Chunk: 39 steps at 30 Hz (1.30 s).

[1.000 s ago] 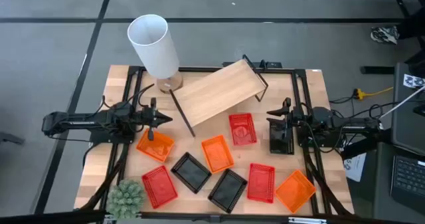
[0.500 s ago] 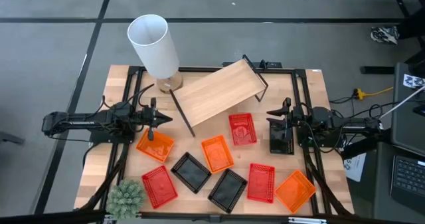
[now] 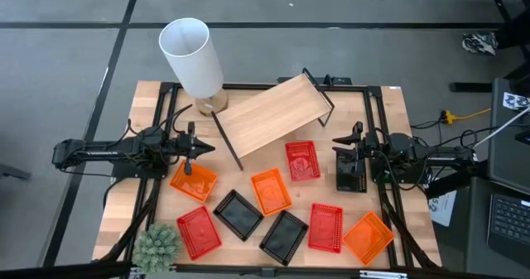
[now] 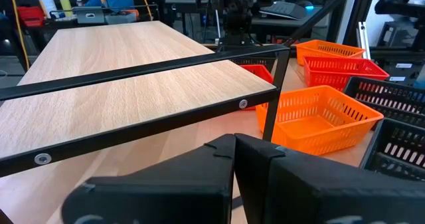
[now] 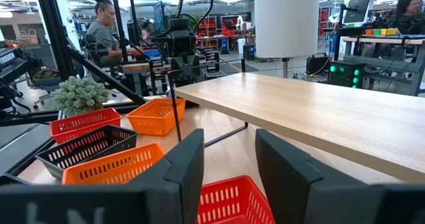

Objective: Stack baskets on shelf by color

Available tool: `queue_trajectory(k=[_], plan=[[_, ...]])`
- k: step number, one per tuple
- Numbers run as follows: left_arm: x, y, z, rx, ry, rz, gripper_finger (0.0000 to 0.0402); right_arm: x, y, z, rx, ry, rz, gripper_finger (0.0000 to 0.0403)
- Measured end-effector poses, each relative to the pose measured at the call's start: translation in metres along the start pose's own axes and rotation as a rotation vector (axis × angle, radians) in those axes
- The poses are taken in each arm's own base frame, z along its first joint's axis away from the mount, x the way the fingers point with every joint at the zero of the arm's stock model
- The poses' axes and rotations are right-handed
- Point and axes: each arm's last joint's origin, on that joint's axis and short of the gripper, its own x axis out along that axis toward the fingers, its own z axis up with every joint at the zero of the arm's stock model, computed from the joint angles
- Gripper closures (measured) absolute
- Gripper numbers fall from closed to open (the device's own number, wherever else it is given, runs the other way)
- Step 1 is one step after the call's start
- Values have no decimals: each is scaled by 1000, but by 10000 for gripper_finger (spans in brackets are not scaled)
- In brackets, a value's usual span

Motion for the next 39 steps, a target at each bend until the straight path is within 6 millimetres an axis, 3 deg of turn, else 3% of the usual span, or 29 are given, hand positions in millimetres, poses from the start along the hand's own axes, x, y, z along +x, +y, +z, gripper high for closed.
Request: queue_trajectory(k=[27, 39], plan=[[0, 0, 0, 0, -1, 0, 401, 0, 0, 0, 6, -3, 0, 267], [0, 0, 0, 0, -1, 1, 401, 0, 3, 0, 228, 11, 90, 267]])
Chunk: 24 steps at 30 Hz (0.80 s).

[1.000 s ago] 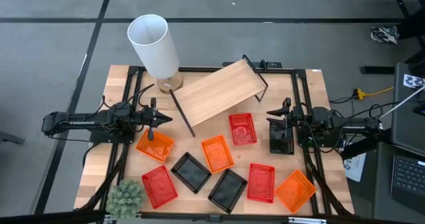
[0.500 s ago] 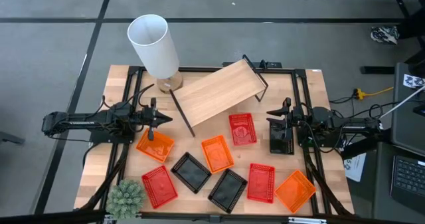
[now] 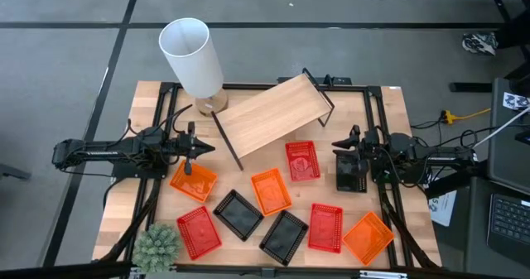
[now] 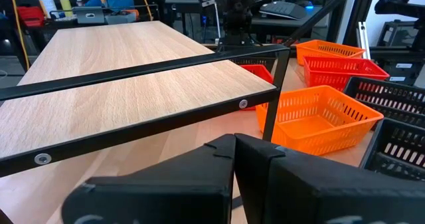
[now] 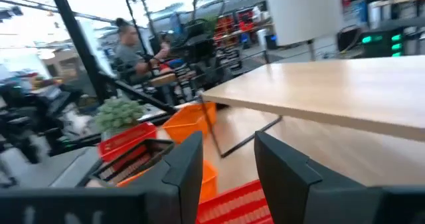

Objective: Stack baskets on shelf by color
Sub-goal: Put the top left orange basket on the shelf

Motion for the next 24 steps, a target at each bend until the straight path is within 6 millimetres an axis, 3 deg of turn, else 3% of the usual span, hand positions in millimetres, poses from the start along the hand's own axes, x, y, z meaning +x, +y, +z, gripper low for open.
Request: queue_trajectory(k=[10, 13, 18, 24], plan=[[0, 0, 0, 5, 0, 0, 401, 0, 2, -4, 88, 67, 79, 267], [0, 0, 1, 91, -5, 7, 401, 0, 2, -4, 39, 65, 79, 267], [0, 0, 9, 126, -98, 1, 401, 0, 2, -4, -31, 62, 81, 267], [-4, 0, 28, 114, -291, 7, 401, 0, 2, -4, 30, 67, 86, 267]])
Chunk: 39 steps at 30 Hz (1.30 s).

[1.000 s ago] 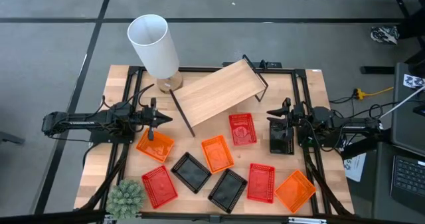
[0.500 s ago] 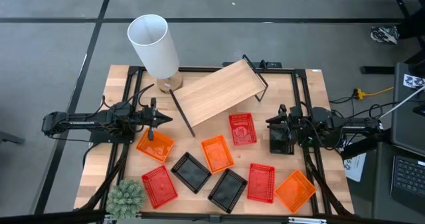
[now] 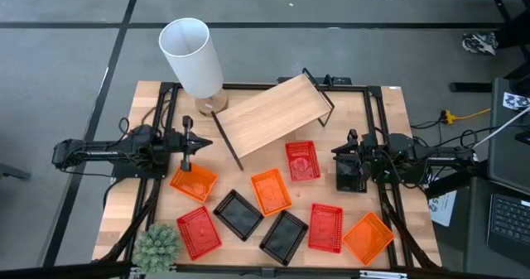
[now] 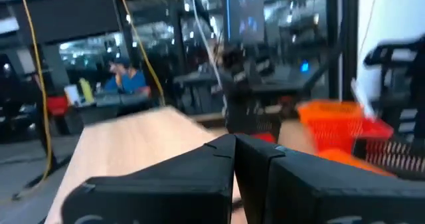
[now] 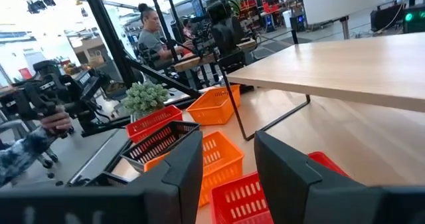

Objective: Stack baskets on shelf by color
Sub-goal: Put the top left orange basket on the shelf

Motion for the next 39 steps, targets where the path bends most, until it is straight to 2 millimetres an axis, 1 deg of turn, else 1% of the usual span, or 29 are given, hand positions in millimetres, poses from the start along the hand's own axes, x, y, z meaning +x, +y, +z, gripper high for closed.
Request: queue_trajectory(k=[2, 6, 8, 11, 15, 18, 22, 24, 26, 28, 30, 31, 33, 36, 39], plan=[[0, 1, 5, 8, -52, 16, 401, 0, 0, 0, 3, 0, 0, 267], [-1, 5, 14, 134, -131, 129, 401, 0, 0, 0, -18, 0, 0, 267], [-2, 6, 20, 142, -171, 158, 401, 0, 0, 0, -12, -2, -5, 267], [-2, 6, 22, 57, -198, 160, 401, 0, -1, 0, 45, -4, -25, 267], [0, 7, 11, -169, -104, 215, 401, 0, -1, 0, 66, -6, -26, 267], [1, 11, 2, -234, -23, 367, 401, 0, -2, 1, 61, -27, -80, 267], [-1, 18, -1, -262, -21, 645, 401, -1, -5, 4, 62, -91, -185, 267], [-2, 19, 0, -256, -24, 697, 401, 0, -5, 3, 25, -85, -193, 267], [-1, 18, -1, -225, -6, 664, 401, 0, -5, 3, -36, -74, -192, 267], [-1, 16, -5, -169, 59, 606, 401, 1, -6, 2, -116, -52, -195, 267], [-1, 15, -13, -161, 133, 591, 401, 1, -6, 2, -163, -41, -198, 267], [-1, 15, -16, -202, 152, 595, 401, 1, -6, 1, -143, -40, -198, 267], [-1, 14, -16, -311, 116, 581, 401, 1, -6, 2, -34, -53, -194, 267], [2, 11, -11, -355, 79, 443, 401, 2, -6, 1, 98, -54, -184, 267], [4, 8, -4, -378, 17, 276, 401, 2, -5, 0, 111, -43, -162, 267]])
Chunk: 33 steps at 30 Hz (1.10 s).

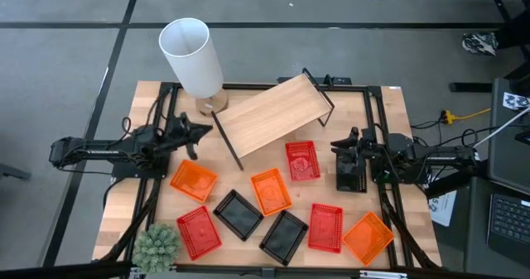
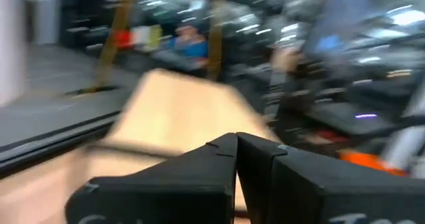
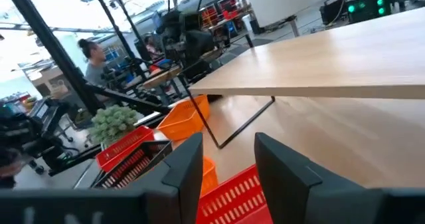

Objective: Stack baskets on shelf by color
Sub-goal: Put the top left orange basket on the shelf

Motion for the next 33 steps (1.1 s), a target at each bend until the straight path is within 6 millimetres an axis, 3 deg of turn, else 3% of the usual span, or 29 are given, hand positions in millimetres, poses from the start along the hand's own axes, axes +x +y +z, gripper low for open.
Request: queue_trajectory(k=[7, 15, 18, 21, 24, 30, 33], plan=[[-4, -13, 20, -65, -150, -317, 375, 0, 0, 0, -50, 1, 0, 267], [-3, -13, 19, -73, -136, -328, 326, 0, 0, 0, -82, 9, 13, 267], [-4, -13, 22, -183, -146, -344, 326, 0, 1, -1, -79, 23, 33, 267], [-5, -18, 35, -278, -191, -415, 327, 0, 1, -2, -101, 41, 65, 267], [-5, -30, 63, -299, -208, -556, 328, 0, 2, -3, -131, 54, 89, 267], [16, -60, 112, -218, 21, -596, 328, 0, 2, -3, -134, 57, 92, 267], [37, -75, 119, -232, 250, -495, 328, 0, 2, -3, -135, 57, 92, 267]])
